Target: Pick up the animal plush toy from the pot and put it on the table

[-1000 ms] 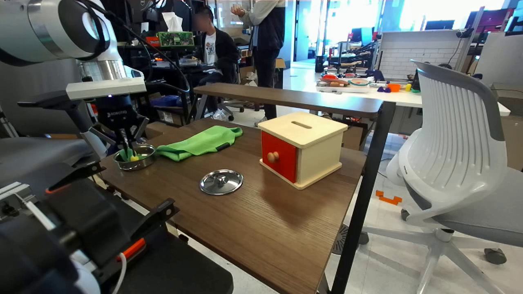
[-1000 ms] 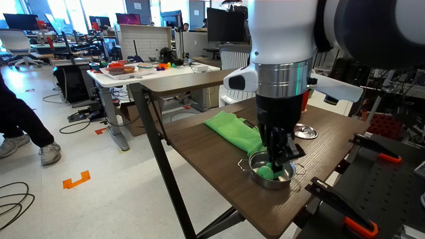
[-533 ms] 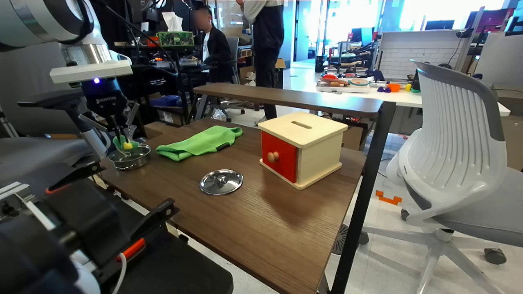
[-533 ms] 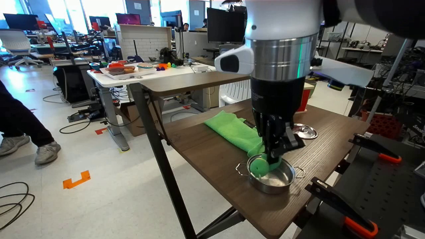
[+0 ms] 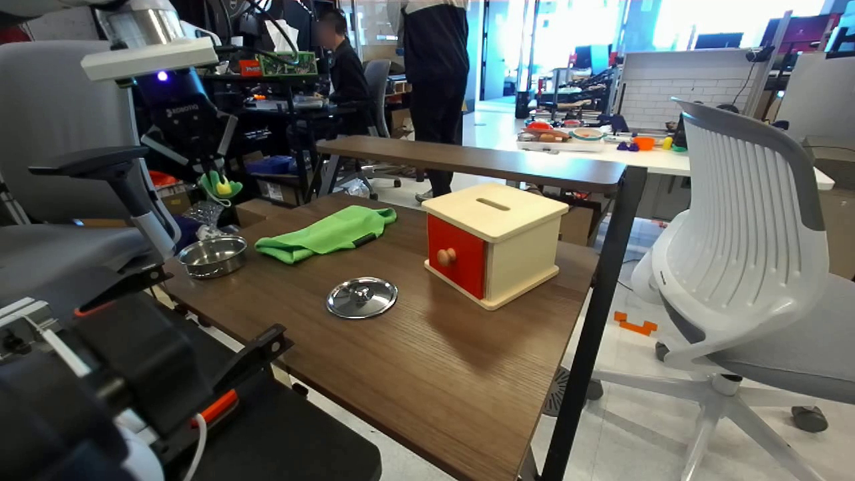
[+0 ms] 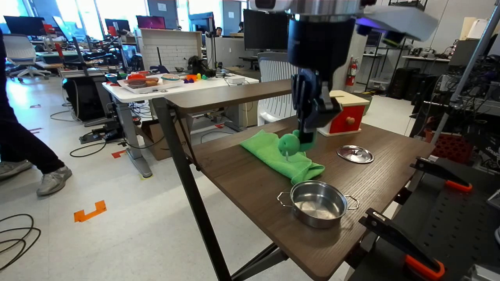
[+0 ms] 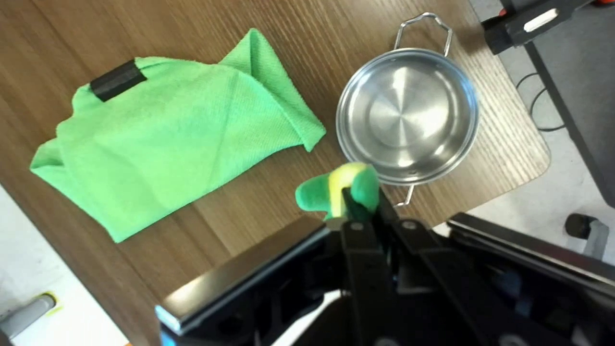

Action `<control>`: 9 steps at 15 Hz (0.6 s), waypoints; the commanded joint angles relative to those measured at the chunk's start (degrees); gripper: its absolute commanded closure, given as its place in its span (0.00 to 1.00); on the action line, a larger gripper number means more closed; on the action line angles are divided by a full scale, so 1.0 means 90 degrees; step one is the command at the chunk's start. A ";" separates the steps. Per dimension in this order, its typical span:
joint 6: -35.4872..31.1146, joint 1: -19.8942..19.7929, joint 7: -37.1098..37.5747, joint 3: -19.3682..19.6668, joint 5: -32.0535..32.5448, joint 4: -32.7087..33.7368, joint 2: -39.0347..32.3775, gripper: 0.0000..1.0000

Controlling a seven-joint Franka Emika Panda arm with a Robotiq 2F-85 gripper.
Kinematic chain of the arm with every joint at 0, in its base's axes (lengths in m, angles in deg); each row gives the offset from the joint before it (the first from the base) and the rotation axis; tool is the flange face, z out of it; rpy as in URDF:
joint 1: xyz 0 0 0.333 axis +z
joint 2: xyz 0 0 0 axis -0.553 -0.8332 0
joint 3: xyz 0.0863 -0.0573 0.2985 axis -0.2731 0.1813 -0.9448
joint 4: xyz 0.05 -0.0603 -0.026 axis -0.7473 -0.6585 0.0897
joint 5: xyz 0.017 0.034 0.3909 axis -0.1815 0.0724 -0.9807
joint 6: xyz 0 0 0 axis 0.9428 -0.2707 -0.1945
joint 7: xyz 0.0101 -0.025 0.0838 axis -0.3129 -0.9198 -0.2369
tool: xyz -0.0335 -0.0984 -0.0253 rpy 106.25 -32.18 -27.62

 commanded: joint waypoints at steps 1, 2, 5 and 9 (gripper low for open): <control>0.0228 -0.0146 -0.0343 -0.0096 -0.0296 0.0520 -0.0030 0.98; 0.0246 -0.0143 -0.0405 -0.0097 -0.0300 0.0762 -0.0178 0.98; 0.0228 -0.0101 -0.0334 -0.0037 -0.0154 0.1408 -0.0602 0.98; 0.0396 -0.0026 -0.0130 0.0098 0.0027 0.2365 -0.1335 0.98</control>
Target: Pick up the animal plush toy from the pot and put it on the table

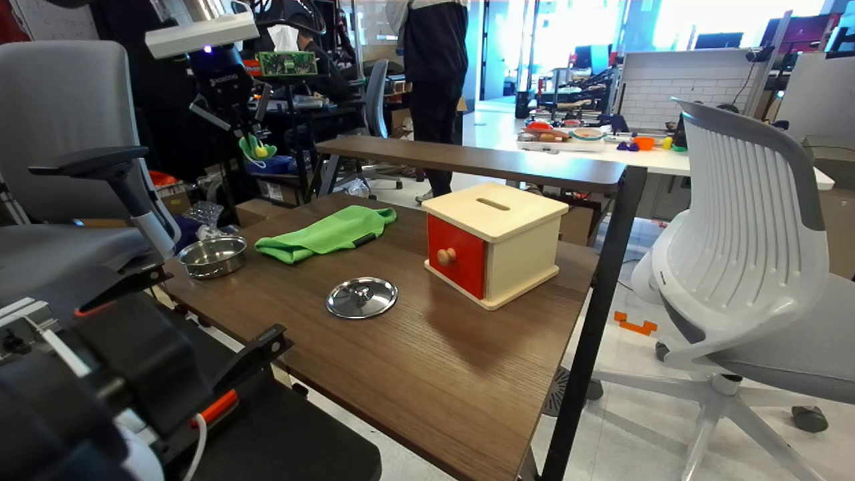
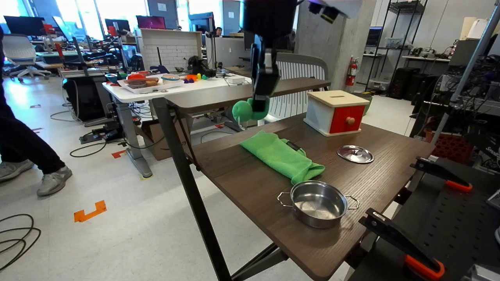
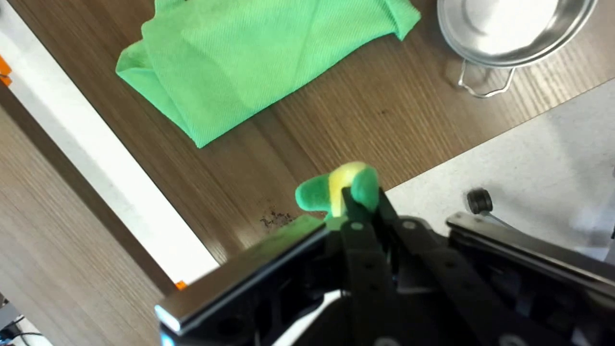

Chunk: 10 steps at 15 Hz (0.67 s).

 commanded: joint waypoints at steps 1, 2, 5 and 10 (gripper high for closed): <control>0.0360 0.0039 0.0093 0.0110 0.0189 0.1049 -0.0805 0.98; 0.0399 0.0044 0.0127 0.0158 0.0221 0.1244 -0.0976 0.98; 0.0531 -0.0060 -0.0073 0.0184 0.0048 0.1834 -0.1507 0.98; 0.0675 -0.0113 -0.0169 0.0232 0.0035 0.2477 -0.2243 0.98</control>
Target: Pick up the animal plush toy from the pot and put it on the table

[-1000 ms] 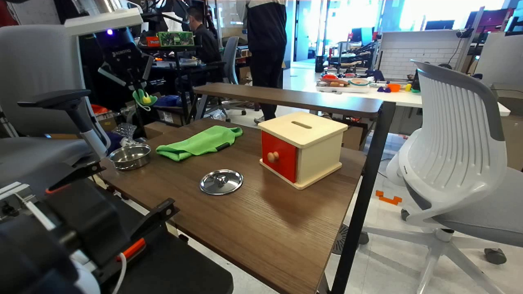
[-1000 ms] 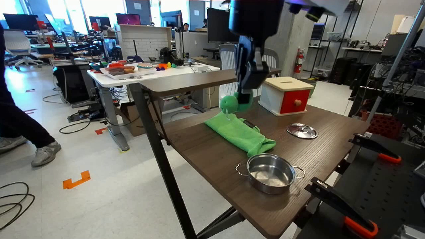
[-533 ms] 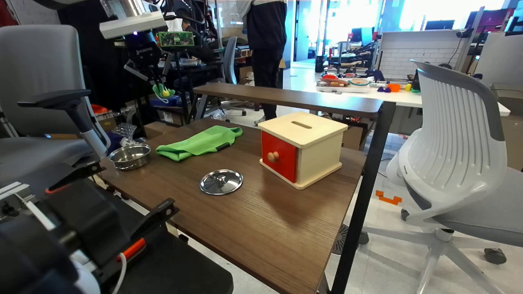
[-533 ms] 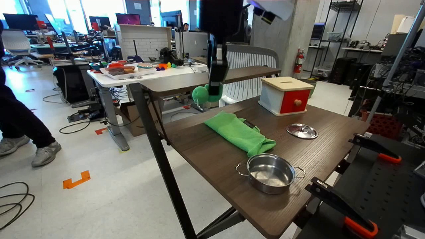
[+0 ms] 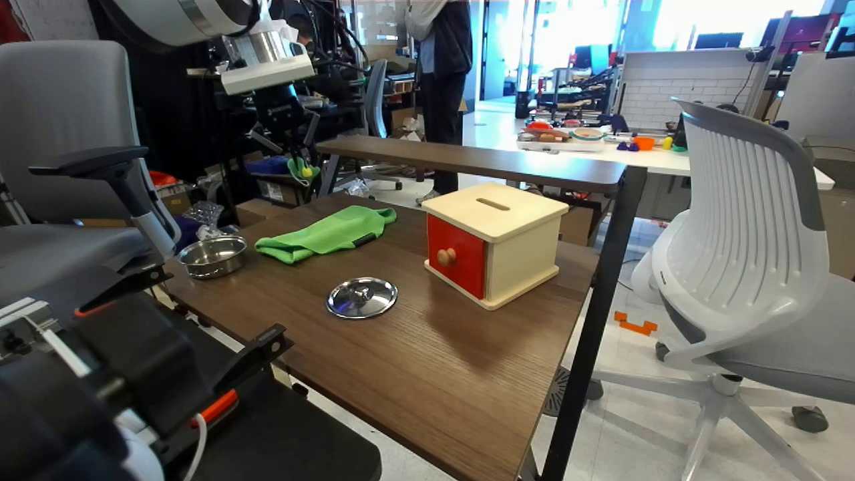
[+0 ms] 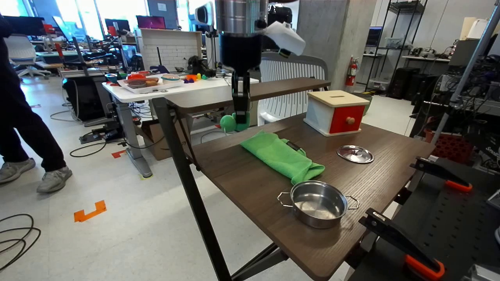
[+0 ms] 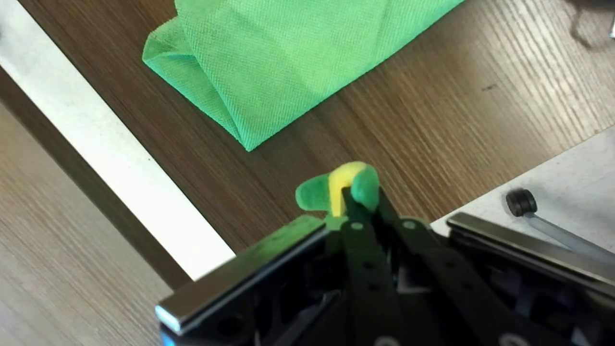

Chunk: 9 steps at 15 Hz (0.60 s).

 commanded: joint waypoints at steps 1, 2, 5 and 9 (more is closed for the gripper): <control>0.0274 -0.0023 -0.0180 0.0000 -0.0042 0.0618 -0.0576 0.98; 0.0281 0.0006 -0.0134 0.0047 0.0004 0.0725 -0.0728 0.98; 0.0393 -0.0028 -0.0231 0.0018 -0.0061 0.1021 -0.1098 0.98; 0.0492 -0.0013 -0.0262 0.0032 -0.0028 0.1189 -0.1312 0.62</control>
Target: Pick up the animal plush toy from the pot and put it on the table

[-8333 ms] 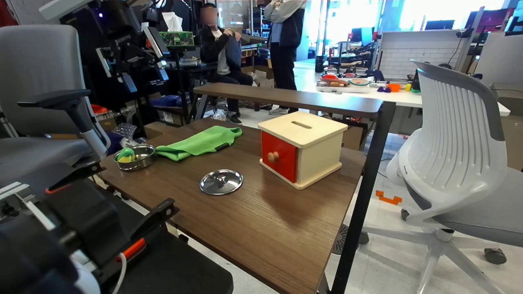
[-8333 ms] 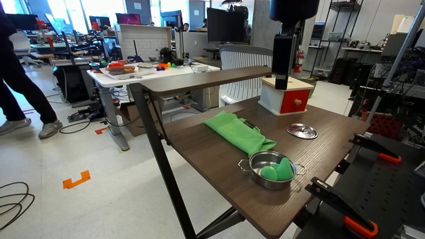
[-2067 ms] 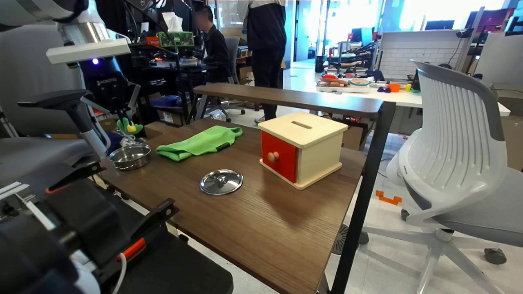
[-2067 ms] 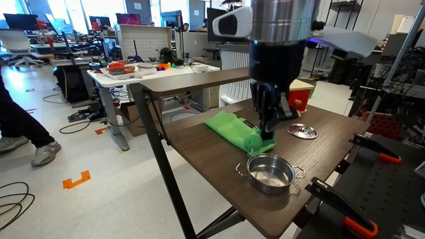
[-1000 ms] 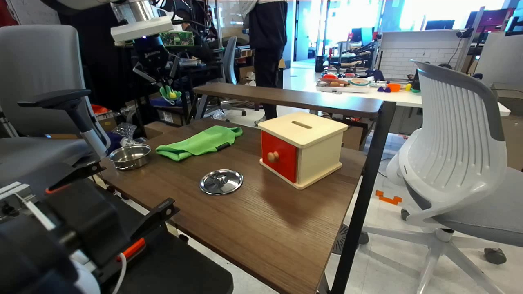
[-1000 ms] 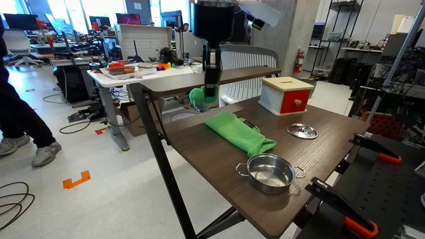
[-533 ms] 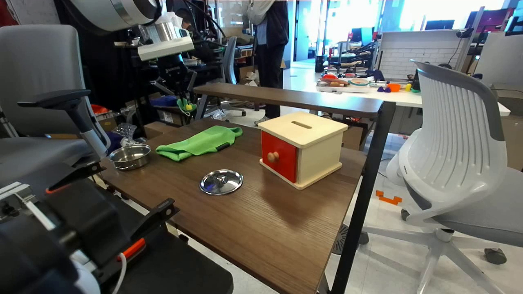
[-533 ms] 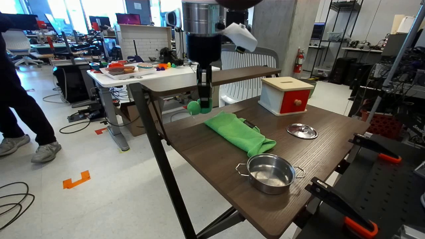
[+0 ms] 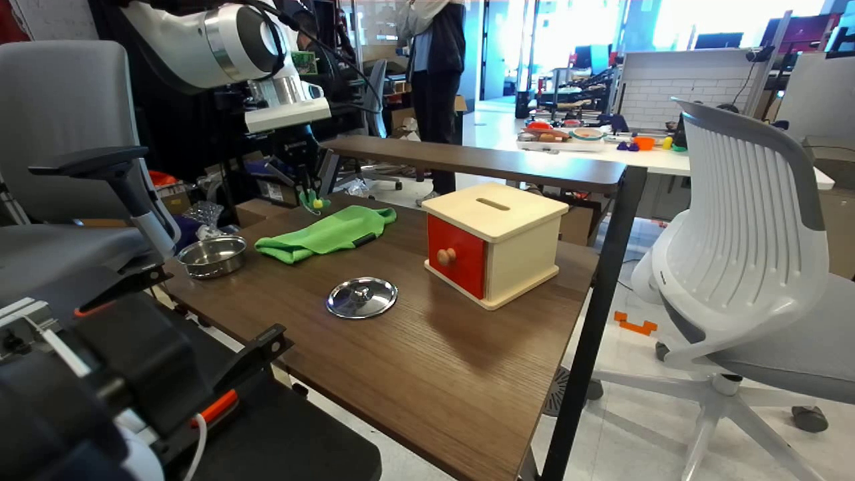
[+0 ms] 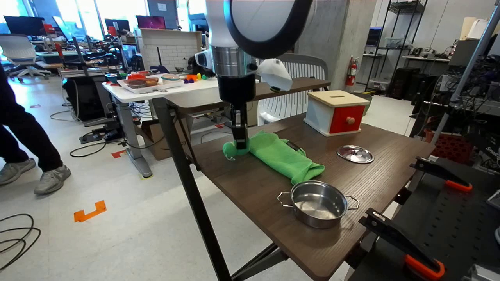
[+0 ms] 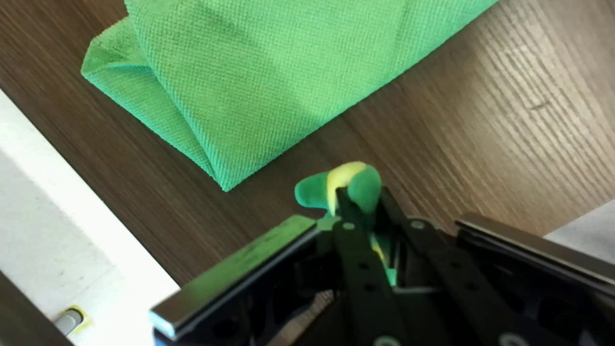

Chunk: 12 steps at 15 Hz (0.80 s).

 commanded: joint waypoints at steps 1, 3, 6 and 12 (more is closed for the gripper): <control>0.0281 -0.0012 -0.0209 -0.0026 -0.0044 0.0307 -0.0176 0.54; 0.0243 0.0002 -0.0191 -0.0003 -0.0005 0.0227 -0.0126 0.39; 0.0119 0.0063 -0.0067 -0.0015 0.0040 -0.0220 0.0179 0.18; -0.1028 0.0575 0.0901 0.0265 0.0928 -0.2286 0.1625 0.00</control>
